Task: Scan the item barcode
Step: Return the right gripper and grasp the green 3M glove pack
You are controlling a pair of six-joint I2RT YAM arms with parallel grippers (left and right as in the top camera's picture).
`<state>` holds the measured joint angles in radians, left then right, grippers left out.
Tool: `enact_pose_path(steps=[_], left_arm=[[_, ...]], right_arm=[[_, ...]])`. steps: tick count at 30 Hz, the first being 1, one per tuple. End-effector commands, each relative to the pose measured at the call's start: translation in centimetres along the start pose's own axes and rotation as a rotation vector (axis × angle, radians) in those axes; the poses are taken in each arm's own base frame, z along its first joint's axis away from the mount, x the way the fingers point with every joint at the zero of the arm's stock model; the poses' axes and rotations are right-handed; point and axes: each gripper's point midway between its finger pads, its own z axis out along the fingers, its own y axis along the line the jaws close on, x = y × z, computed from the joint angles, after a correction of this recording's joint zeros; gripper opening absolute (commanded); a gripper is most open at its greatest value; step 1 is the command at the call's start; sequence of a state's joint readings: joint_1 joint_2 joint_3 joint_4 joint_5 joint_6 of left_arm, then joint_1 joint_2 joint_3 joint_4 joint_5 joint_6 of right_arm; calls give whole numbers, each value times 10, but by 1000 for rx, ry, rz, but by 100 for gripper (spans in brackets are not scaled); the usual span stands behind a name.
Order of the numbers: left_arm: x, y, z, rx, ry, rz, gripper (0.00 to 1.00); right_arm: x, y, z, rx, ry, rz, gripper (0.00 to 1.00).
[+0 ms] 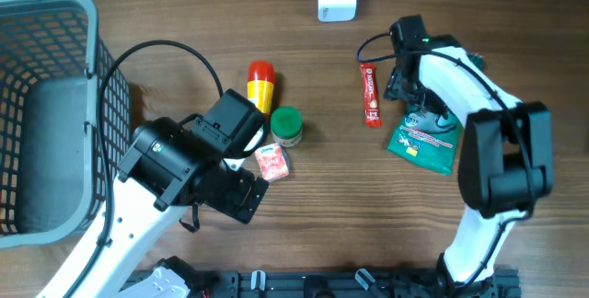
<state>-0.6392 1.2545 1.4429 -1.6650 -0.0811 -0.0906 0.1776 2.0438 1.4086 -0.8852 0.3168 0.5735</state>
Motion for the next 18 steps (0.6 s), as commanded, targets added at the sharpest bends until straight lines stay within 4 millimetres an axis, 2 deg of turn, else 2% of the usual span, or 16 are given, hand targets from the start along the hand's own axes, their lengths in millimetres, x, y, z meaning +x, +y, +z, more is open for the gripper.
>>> enact_pose_path(steps=[1,3,4,7,9,10,11,14,15,18], left_arm=[[1,0,-2,6,-7,-10,100],[1,0,-2,6,-7,-10,100],[1,0,-2,6,-7,-10,100],[1,0,-2,6,-7,-10,100],[1,0,-2,6,-7,-10,100],[1,0,-2,6,-7,-10,100],[1,0,-2,6,-7,-10,100],[1,0,-2,6,-7,-10,100],[1,0,-2,6,-7,-10,100],[1,0,-2,6,-7,-10,100]], right_arm=[[18,-7,37,53,99,-46,82],[29,-7,53,28,170,-68,67],[39,-6,63,-3,231,-71,50],[67,1,76,-116,374,-76,5],[79,13,74,-219,434,-76,4],[80,33,60,-361,457,-132,4],[78,43,46,-448,463,-156,5],[66,74,-17,-756,413,-246,4],[59,84,-54,-904,358,-295,5],[43,87,-129,-1110,208,-358,5]])
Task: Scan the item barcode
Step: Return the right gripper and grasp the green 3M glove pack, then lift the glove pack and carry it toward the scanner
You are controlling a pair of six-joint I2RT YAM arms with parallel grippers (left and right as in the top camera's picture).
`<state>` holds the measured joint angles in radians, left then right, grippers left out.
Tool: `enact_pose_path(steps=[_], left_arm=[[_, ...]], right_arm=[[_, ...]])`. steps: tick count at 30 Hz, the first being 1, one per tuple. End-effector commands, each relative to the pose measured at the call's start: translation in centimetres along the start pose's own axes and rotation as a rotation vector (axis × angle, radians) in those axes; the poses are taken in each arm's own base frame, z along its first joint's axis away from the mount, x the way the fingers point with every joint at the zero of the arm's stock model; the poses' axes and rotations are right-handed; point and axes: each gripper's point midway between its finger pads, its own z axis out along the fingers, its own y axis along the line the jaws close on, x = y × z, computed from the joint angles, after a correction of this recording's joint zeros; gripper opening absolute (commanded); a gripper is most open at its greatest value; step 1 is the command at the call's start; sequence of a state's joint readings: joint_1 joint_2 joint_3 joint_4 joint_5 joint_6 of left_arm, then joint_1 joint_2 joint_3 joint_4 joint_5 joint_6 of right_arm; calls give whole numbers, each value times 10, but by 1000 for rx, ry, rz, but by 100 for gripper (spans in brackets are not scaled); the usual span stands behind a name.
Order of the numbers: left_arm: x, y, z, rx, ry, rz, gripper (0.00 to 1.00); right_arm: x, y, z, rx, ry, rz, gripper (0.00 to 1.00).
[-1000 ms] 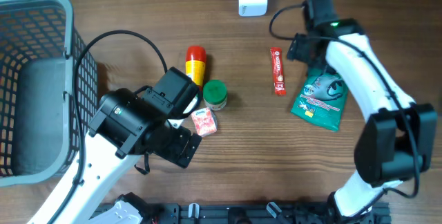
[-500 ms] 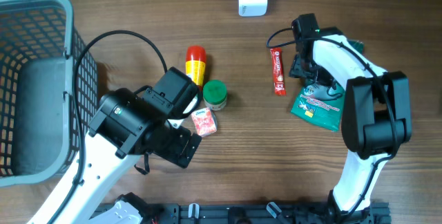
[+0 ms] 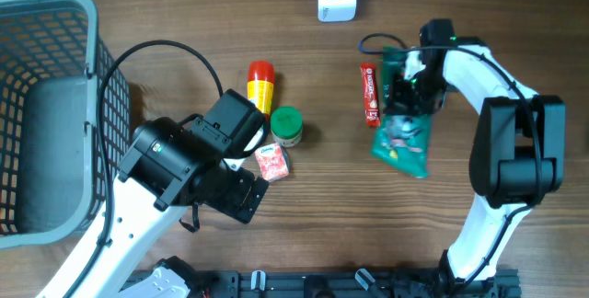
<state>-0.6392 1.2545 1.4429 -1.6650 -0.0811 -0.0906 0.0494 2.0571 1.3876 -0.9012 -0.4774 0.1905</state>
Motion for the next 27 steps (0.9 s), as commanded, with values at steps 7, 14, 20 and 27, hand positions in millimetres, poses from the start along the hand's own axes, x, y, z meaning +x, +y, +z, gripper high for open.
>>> enact_pose_path(steps=[7,14,20,27], left_arm=[[1,0,-2,6,-7,-10,100],[1,0,-2,6,-7,-10,100],[1,0,-2,6,-7,-10,100],[1,0,-2,6,-7,-10,100]], right_arm=[[76,188,-180,-958,-113,-475,4],[93,202,-210,-1153,-32,-439,5],[125,214,-245,-1154,-94,-547,4],[222,233,-319,-1129,-339,-953,4]])
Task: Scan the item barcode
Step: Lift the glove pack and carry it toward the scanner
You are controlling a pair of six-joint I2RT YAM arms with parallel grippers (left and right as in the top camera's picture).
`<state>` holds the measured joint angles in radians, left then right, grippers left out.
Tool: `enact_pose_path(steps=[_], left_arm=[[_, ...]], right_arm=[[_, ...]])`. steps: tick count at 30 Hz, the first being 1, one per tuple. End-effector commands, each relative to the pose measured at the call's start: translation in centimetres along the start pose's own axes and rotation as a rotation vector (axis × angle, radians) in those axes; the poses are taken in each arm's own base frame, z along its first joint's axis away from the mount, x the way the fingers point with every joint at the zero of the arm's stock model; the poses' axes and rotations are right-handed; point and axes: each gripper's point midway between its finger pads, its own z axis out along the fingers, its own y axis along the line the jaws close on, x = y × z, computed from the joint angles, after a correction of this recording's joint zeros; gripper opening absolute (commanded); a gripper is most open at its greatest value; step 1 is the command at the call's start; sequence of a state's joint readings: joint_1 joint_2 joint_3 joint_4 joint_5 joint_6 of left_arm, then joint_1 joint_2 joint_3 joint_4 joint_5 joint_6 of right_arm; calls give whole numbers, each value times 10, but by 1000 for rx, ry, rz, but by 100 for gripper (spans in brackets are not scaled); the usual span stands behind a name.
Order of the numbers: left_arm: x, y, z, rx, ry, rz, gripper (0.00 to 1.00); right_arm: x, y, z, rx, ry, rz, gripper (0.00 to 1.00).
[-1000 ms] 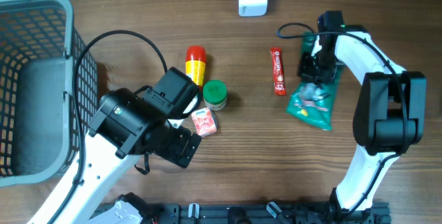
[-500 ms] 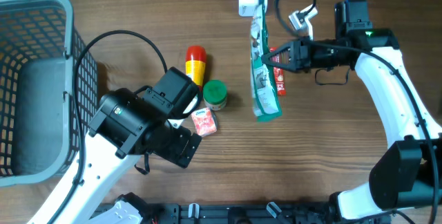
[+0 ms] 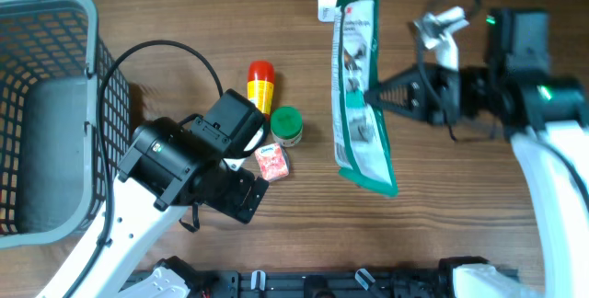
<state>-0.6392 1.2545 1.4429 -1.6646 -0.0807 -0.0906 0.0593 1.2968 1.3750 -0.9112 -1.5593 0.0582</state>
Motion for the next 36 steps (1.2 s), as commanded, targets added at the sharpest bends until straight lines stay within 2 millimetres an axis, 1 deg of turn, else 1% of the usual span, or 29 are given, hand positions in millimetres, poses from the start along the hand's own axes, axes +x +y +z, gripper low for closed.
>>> enact_pose_path(steps=[1,2,4,6,8,10,12,13,14,16,20,27,28,29,30,31,32,33,34,35,36], left_arm=[[1,0,-2,6,-7,-10,100],[1,0,-2,6,-7,-10,100],[1,0,-2,6,-7,-10,100],[1,0,-2,6,-7,-10,100],[1,0,-2,6,-7,-10,100],[1,0,-2,6,-7,-10,100],[1,0,-2,6,-7,-10,100],[1,0,-2,6,-7,-10,100],[1,0,-2,6,-7,-10,100],[1,0,-2,6,-7,-10,100],[1,0,-2,6,-7,-10,100],[1,0,-2,6,-7,-10,100],[0,2,-2,-7,-11,11,100],[-12,8,-2,-47,-61,72,100],[-37,2,-5,-19,-161,66,100],[-66,-20,-12,95,-283,57,100],[-84,-39,-21,206,-356,64,100],[-100,-61,-33,329,-431,91,100],[-117,-67,-45,362,-517,103,100],[-136,-68,-58,368,-609,108,100],[-149,-68,-68,364,-681,110,100]], right_arm=[[14,64,-1,-63,6,-224,4],[19,76,-2,-61,6,-256,4],[22,90,-4,-50,2,-251,4],[13,99,-11,-17,-19,-142,4],[-6,97,-23,27,-64,81,4],[-23,88,-39,61,-130,326,4],[-34,76,-53,72,-190,515,4],[-38,71,-58,75,-210,556,4],[-41,66,-62,80,-229,576,4],[-42,63,-65,82,-231,564,4],[-39,68,-63,83,-229,555,4],[-39,71,-62,95,-222,452,4],[-39,71,-62,97,-221,433,4],[-38,73,-61,101,-219,400,4],[-37,75,-61,104,-217,371,4],[-35,76,-60,106,-216,349,4],[-33,77,-60,106,-216,342,4],[-31,76,-59,104,-217,341,4],[-29,76,-59,105,-217,324,4],[-28,75,-59,107,-216,298,4],[-26,73,-59,109,-215,261,4]])
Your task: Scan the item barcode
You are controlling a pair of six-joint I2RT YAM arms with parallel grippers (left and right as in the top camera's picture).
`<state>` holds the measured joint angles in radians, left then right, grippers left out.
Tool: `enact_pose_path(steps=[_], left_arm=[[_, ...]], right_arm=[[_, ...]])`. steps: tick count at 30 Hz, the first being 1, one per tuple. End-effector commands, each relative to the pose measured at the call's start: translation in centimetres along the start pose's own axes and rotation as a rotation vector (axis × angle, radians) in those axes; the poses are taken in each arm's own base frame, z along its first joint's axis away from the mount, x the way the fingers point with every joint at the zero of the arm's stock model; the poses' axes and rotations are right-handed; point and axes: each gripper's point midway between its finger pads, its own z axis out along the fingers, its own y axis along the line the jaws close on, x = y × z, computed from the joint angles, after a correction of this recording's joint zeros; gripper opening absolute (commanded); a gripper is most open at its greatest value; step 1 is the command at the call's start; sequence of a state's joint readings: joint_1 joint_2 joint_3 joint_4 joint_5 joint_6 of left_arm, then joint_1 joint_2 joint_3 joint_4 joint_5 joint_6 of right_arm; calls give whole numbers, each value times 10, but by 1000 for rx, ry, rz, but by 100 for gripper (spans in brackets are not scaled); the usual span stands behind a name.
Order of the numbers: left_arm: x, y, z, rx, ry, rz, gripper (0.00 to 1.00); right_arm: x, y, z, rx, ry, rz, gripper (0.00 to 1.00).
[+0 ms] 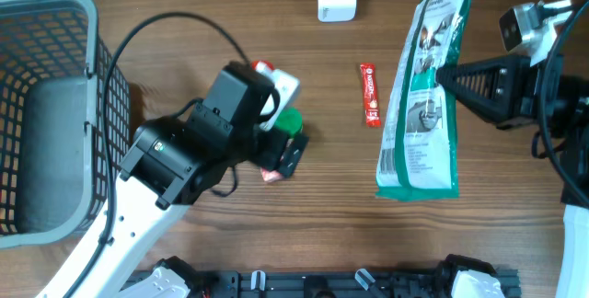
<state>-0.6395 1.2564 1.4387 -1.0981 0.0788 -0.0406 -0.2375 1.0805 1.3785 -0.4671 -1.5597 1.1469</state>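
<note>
A green and white pouch [421, 96] hangs upright, lifted well off the table at the right, with my right gripper [451, 83] shut on its edge. The white scanner stands at the far edge, to the left of the pouch's top. My left gripper [291, 149] reaches over the small items at the middle; its black fingers lie beside a green-lidded jar [286, 120], and the overhead view does not show how the jaws stand. A pink packet [270, 175] peeks out under them.
A grey mesh basket [55, 22] fills the left side. A red sachet [370, 96] lies flat between the two arms. Only the red tip of a bottle [260, 65] shows behind the left wrist.
My right gripper has carried the pouch from under the scanner to the right side. The left arm has swung away from the front and now covers the bottle, jar and pink packet.
At first the pouch lay flat at the right with my right gripper at its top edge. Then the gripper had it, shifted beside the red sachet. Then it hung high under the scanner, and now it hangs farther right. The left arm stayed still until the last interval.
</note>
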Motion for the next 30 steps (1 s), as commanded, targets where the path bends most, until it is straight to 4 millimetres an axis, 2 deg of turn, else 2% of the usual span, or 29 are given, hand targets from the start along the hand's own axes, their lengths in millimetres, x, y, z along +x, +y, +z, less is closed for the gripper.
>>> enact_pose_path(steps=[1,4,5,8,10,12,14,16,18,21,22,25,30], left_arm=[[-57,-24,-12,136,-236,59,100],[-104,-13,-30,136,-436,42,100],[-112,1,-35,122,-472,-6,100],[-109,56,-39,36,-468,-174,100],[-104,83,-50,80,-476,-246,100],[-103,91,-64,173,-500,-264,100],[-97,93,-78,296,-508,-281,100],[-90,99,-85,346,-503,-311,100],[-88,91,-89,425,-498,-305,100],[-91,65,-101,613,-501,-231,100],[-91,52,-108,722,-503,-181,100],[-87,29,-129,946,-521,-32,100],[-86,27,-131,974,-525,-8,100]], right_arm=[[18,5,-1,-34,51,-202,4],[25,-1,-1,-44,44,-386,4],[27,-4,-1,-47,41,-435,4],[43,-10,-1,-56,27,-620,4],[59,-20,0,-64,17,-725,4],[70,-36,3,-80,31,-714,4],[75,-53,10,-104,72,-621,4],[84,-57,19,-137,128,-589,4],[96,-52,29,-189,200,-643,4],[114,-43,43,-281,298,-765,4],[122,-37,50,-337,340,-849,4],[133,-29,59,-418,393,-956,4],[139,-23,66,-482,420,-1048,4]])
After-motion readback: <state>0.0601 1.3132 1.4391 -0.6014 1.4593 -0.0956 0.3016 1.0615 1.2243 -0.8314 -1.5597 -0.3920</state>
